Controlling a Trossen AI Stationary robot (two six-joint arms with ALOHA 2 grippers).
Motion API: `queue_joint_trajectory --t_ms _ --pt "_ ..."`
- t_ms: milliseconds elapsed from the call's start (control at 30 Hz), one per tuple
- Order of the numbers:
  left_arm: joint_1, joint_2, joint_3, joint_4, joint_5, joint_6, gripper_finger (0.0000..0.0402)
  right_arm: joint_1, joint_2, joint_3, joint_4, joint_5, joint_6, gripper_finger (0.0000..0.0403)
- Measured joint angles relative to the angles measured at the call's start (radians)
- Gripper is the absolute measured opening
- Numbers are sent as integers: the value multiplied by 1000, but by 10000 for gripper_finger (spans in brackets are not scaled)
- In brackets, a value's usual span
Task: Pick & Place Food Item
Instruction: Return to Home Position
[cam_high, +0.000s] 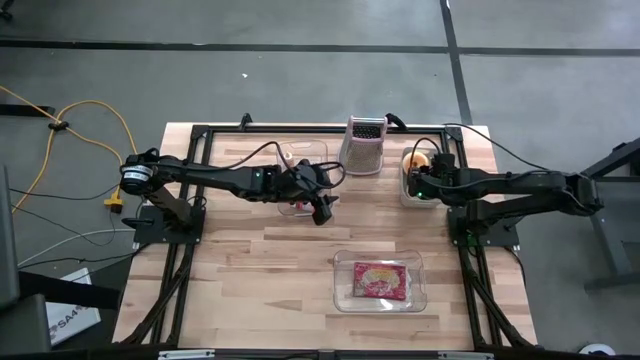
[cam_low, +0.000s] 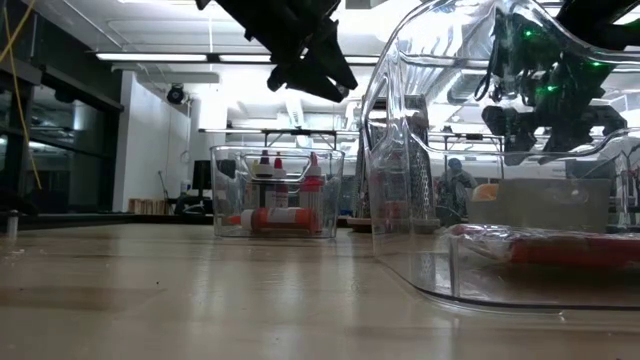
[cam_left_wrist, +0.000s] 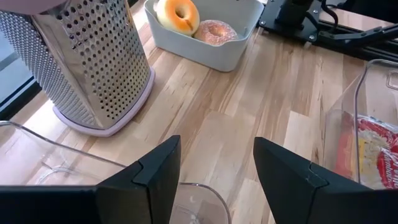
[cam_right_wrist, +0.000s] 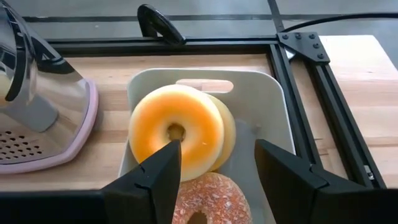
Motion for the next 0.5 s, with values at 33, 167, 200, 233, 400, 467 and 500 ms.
queue_joint_trajectory --t_ms 33,167,200,233,400,467,500 --pt "0 0 0 0 0 0 196 0 0 0 0 -1 0 194" --pt "0 0 0 0 0 0 196 0 0 0 3 -5 -2 194" --pt "0 0 0 1 0 0 196 0 0 0 7 -5 -4 194" --pt "0 0 0 1 0 0 196 0 0 0 13 -8 -16 194" --pt "0 0 0 1 0 0 196 0 0 0 119 -81 -172 194" --pt "0 0 0 1 0 0 196 1 0 0 192 -136 -262 194" --pt "0 0 0 2 0 0 196 4 0 0 231 -164 -304 194"
